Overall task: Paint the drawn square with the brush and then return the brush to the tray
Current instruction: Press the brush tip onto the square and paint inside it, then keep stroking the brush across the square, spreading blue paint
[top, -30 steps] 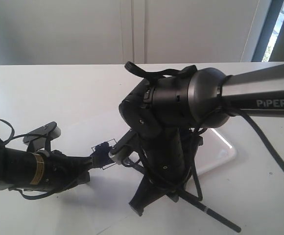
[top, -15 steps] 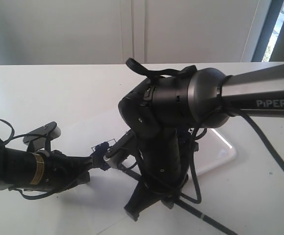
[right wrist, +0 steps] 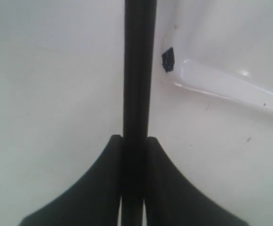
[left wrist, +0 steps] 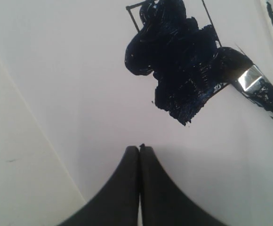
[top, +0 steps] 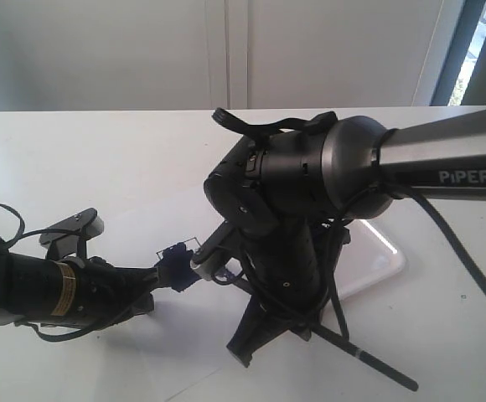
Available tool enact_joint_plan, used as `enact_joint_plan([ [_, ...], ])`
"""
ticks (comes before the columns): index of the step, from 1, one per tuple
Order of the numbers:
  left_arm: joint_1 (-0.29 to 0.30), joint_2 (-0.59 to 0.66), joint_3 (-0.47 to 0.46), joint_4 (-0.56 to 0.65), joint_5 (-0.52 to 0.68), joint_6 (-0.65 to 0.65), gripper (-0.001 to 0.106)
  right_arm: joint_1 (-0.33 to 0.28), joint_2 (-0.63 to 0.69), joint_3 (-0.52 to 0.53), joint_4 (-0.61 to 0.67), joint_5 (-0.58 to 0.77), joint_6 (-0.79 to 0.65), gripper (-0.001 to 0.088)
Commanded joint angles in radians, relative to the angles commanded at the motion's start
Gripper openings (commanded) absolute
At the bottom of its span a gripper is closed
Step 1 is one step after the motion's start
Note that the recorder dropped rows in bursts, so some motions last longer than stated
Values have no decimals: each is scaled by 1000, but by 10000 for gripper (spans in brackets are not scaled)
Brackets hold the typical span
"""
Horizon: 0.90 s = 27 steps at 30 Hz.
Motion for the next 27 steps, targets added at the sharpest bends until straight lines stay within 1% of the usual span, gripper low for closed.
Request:
enact_joint_plan([
  [4,0,0,0,0,-29,-4,0,0,0,0,29,-51,0,0],
  [10,0,0,0,4,-61,-6,0,0,0,-2,27,-147,2,0],
  [14,0,0,0,13,-63,-9,0,0,0,-2,25,-239,40,0],
  [17,0,0,0,43,-63,-35,0,0,0,-2,23,-281,45,0],
  [22,0,0,0,54,-57,-53,0,-8,0,-2,12,-293,51,0],
  [27,0,0,0,70,-57,-59,0,-42,0,-2,15,-310,52,0],
])
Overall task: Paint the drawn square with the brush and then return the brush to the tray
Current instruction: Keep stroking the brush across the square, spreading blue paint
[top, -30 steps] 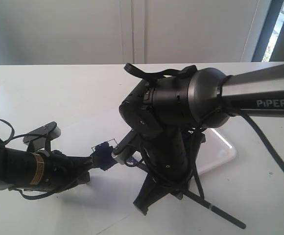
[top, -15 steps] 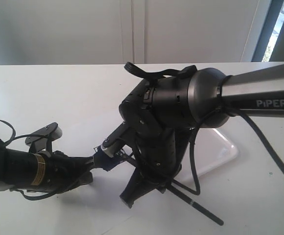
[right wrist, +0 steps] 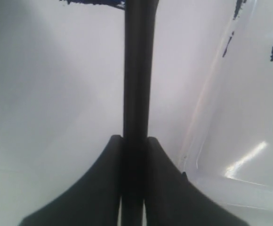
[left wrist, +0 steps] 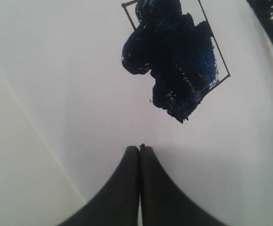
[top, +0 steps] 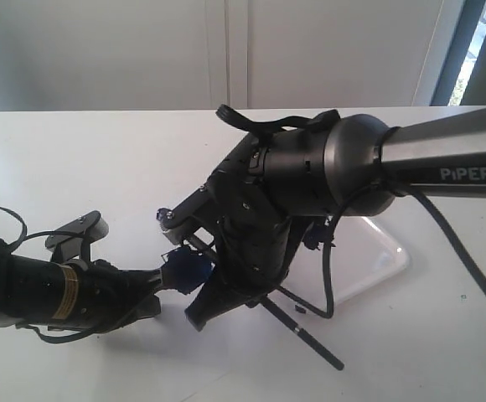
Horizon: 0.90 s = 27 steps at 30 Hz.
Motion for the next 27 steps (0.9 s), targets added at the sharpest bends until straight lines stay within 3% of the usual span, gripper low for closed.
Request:
enact_joint_plan([
  [22,0,0,0,83,-32,-83,0,-17,83,-4,36,-21,-29,0],
  [27,0,0,0,87,-32,-87,0,-17,81,-4,38,109,-57,0],
])
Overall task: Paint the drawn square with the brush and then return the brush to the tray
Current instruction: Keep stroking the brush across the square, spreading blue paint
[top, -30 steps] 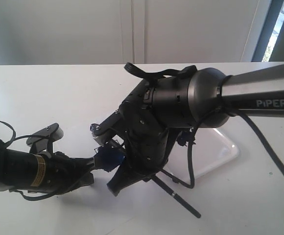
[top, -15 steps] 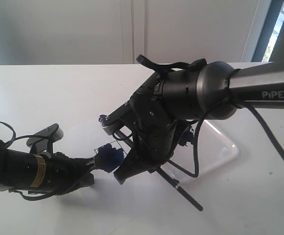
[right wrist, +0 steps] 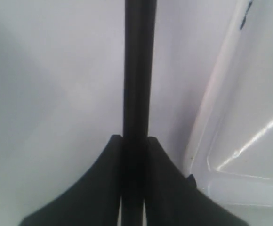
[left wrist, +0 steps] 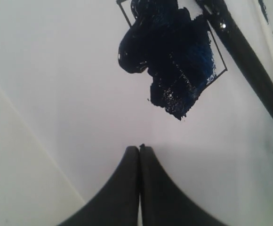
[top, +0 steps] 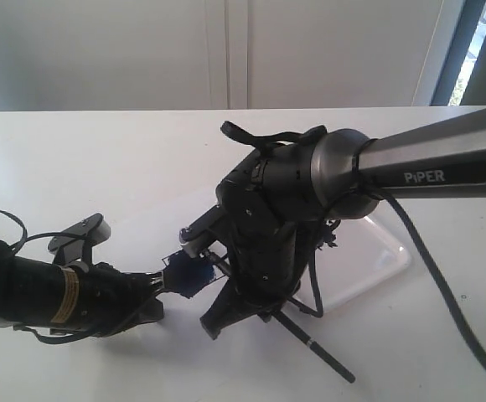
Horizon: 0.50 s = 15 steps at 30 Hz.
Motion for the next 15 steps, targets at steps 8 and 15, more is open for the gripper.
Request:
enact_joint_plan([
  [8,0,0,0,0,17,8,0,0,-65,6,45,66,0,0],
  [15,0,0,0,0,26,10,0,0,-70,6,51,55,0,0],
])
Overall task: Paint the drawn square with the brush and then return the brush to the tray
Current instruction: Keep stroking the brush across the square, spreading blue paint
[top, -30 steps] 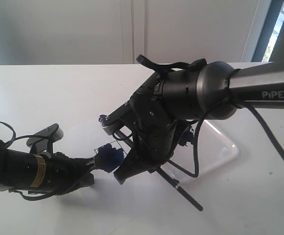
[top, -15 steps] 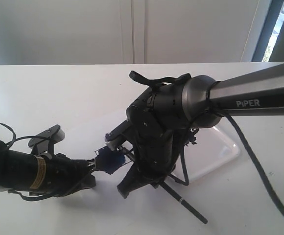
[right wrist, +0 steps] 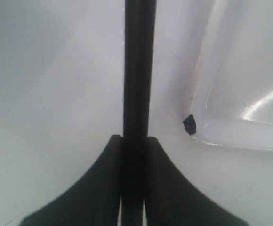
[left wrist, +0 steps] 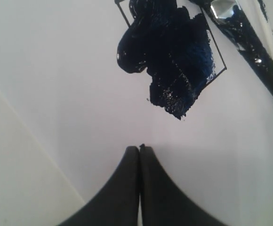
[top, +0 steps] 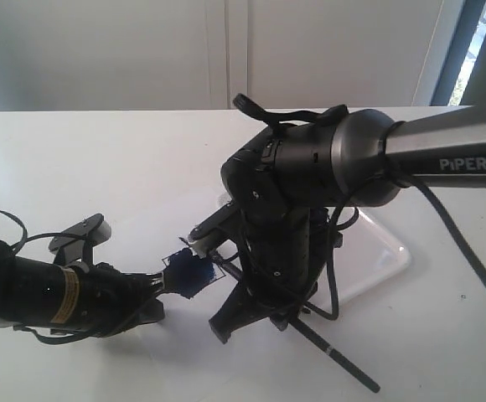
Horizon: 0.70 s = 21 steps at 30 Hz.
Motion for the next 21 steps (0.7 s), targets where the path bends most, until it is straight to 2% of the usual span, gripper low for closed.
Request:
enact_joint_plan([
  [2,0,0,0,0,0,0,0,0,11,0,0,-41,0,0],
  [11,0,0,0,0,0,0,0,0,57,0,-2,4,0,0],
  [21,0,0,0,0,0,0,0,0,55,0,-4,131,0,0],
])
